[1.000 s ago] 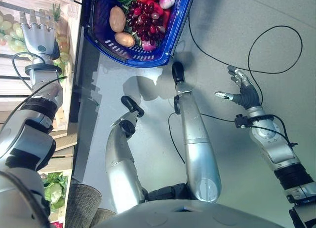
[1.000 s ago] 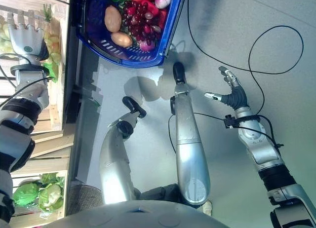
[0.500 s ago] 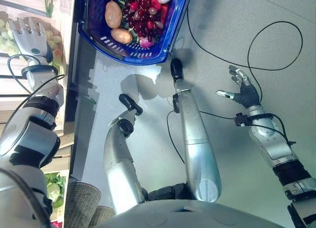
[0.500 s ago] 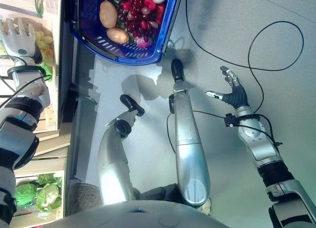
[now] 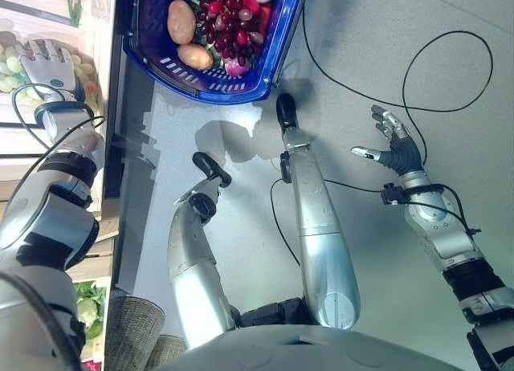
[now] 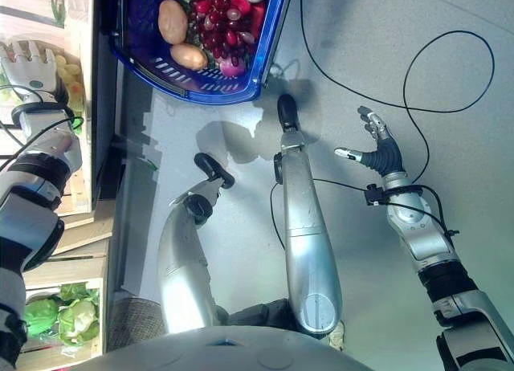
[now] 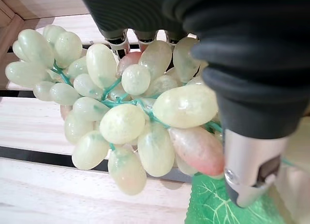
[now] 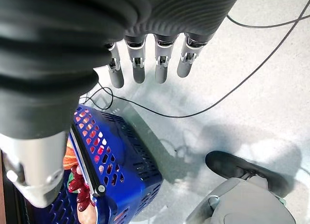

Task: Pick up fruits and vegetables into the basket

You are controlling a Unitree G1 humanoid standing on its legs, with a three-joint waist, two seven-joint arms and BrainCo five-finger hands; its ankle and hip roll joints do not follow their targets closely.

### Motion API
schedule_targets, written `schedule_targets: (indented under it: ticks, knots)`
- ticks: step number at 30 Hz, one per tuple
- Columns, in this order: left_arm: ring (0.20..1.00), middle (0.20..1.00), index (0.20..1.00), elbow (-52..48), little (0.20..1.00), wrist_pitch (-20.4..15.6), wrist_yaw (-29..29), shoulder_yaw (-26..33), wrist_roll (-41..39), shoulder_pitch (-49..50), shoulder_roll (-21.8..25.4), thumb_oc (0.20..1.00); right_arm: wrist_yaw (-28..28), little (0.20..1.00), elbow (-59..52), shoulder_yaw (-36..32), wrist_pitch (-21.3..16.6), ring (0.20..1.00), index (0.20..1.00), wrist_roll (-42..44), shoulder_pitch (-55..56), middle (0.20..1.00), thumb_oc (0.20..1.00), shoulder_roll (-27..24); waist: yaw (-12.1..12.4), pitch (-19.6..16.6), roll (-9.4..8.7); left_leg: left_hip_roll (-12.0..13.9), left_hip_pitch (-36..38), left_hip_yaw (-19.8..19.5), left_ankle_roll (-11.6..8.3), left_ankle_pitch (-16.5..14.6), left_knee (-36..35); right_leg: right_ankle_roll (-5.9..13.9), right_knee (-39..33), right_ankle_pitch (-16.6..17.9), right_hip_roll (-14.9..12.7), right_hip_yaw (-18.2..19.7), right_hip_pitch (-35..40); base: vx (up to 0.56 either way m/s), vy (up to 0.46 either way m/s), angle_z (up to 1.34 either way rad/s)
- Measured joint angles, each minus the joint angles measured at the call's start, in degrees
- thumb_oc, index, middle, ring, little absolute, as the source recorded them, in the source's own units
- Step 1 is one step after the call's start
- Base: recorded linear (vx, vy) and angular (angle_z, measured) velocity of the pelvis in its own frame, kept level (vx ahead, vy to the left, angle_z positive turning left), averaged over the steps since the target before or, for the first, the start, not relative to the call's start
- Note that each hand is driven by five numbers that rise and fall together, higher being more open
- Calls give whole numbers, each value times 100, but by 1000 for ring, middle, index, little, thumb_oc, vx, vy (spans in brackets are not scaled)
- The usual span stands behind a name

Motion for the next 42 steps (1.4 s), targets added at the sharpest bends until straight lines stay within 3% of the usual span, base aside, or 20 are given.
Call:
schedule_targets:
  ticks: [8,9,17,22,26,29,33,37,42]
  knots:
    - [1000,1000,1000,13,1000,163,-176,-119,270,-17,-82,1000,-2,1000,156,3,-58,1000,1000,0,-17,1000,1000,0,42,-1,2,-2,0,6,-2,1,-4,-8,-7,5,14,7,-6,0,0,0]
    - [200,200,200,51,200,165,-208,-122,375,-21,-91,200,-2,1000,176,3,-78,1000,1000,2,-17,1000,1000,0,45,-1,2,-3,0,7,-2,1,-3,-9,-7,6,19,10,-6,0,0,0]
    - [200,200,200,681,200,239,-658,-207,670,14,-226,200,-5,1000,329,27,-296,1000,1000,2,-59,1000,1000,0,54,-3,2,0,-20,-102,-40,-7,-13,-20,-6,16,87,60,-52,-5,4,-4]
    - [200,200,200,776,200,336,-384,-207,622,134,-279,200,-12,1000,454,45,-426,1000,1000,1,-58,1000,1000,3,118,-3,1,-13,-73,-155,-52,0,-2,-17,-23,27,73,31,-49,-9,-4,3]
    - [200,200,200,769,200,328,135,-174,1,250,-279,200,-40,1000,455,114,-525,1000,1000,-3,-58,1000,1000,30,139,-1,-2,-23,-47,-176,-52,-1,1,-14,-18,50,64,10,2,0,0,0]
    - [200,200,200,654,200,-100,630,129,-1463,371,-265,200,-39,1000,456,115,-540,1000,1000,-8,-36,1000,1000,97,142,0,-4,-27,69,-207,-51,0,-8,-13,-31,49,52,-29,148,0,0,0]
    - [200,200,200,419,200,-1148,865,1280,-3371,840,-320,200,-35,1000,416,108,-587,1000,1000,-26,84,1000,1000,225,190,1,-9,-56,375,-241,-48,3,-55,-11,-95,47,26,-72,482,-12,16,3]
    - [200,200,200,176,200,-2011,861,2001,-4227,1242,-386,200,14,1000,331,-101,-572,1000,1000,-138,271,1000,1000,241,259,0,-20,-131,696,-239,-32,50,-190,16,-159,30,-46,-91,790,-15,21,8]
    - [200,200,200,-602,200,-2681,685,2639,-5253,1856,-543,200,128,1000,-15,-253,-346,1000,1000,-310,428,1000,1000,273,323,1,-24,-215,1166,-268,-35,96,-371,33,-239,19,-114,-165,1261,-9,-4,5]
